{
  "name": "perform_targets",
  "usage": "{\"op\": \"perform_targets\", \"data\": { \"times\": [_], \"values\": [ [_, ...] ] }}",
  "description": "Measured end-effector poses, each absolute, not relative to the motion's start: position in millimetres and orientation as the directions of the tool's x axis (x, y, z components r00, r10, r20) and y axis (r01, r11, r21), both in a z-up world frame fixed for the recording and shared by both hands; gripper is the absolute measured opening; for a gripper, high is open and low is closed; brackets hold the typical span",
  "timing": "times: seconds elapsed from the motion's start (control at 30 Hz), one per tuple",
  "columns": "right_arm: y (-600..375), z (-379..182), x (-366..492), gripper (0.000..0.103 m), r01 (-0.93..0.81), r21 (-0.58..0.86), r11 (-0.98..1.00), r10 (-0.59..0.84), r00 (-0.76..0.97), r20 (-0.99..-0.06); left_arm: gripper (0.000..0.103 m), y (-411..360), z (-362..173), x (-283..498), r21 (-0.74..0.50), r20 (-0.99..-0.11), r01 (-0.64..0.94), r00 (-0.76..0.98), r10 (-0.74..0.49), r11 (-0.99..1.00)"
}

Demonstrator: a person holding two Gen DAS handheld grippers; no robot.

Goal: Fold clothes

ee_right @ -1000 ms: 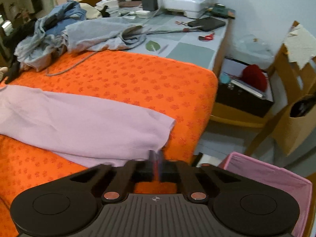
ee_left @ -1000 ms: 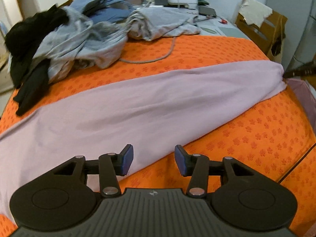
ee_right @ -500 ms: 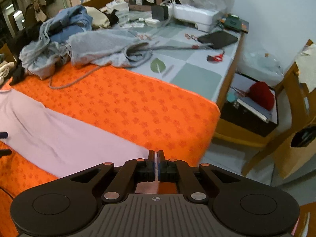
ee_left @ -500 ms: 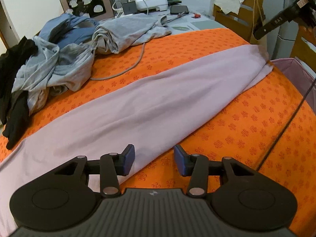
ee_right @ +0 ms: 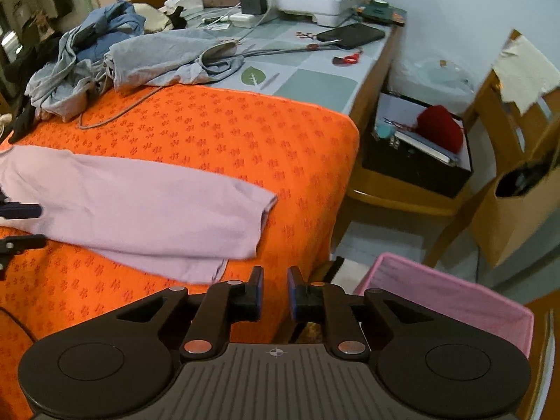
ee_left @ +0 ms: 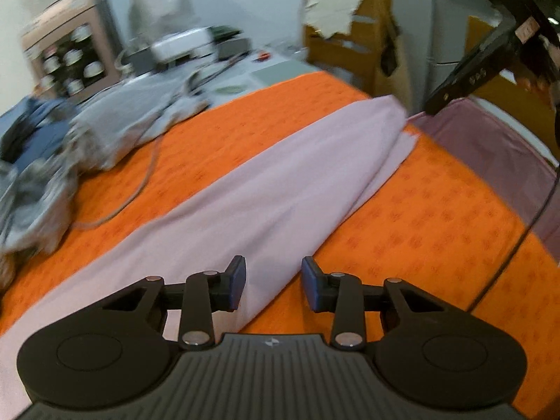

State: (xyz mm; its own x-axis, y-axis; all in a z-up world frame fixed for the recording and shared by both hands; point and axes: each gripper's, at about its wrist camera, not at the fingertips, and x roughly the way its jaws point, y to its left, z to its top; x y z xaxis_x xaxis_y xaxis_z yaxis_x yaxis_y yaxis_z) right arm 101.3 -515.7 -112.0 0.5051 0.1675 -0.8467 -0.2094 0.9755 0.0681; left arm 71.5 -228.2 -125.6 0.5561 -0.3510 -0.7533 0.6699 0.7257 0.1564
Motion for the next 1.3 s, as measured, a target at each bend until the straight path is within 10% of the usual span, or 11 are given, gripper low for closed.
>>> {"op": "perform_targets", "data": {
  "times": [0.23,1.3],
  "values": [
    [-506,-112,66,0.034,-0.072,0.056,0.996,0.087,0.553,-0.828,0.041,-281,-123,91,0.095,-0.754,0.737,0.492,-0.435,0.670],
    [-468,-128,3,0.034,0.175,0.255,0.951,0.108,0.587,-0.803,0.001,-360,-143,110,0.169,-0.711,0.871,0.432,-0.554,0.462]
  ]
}}
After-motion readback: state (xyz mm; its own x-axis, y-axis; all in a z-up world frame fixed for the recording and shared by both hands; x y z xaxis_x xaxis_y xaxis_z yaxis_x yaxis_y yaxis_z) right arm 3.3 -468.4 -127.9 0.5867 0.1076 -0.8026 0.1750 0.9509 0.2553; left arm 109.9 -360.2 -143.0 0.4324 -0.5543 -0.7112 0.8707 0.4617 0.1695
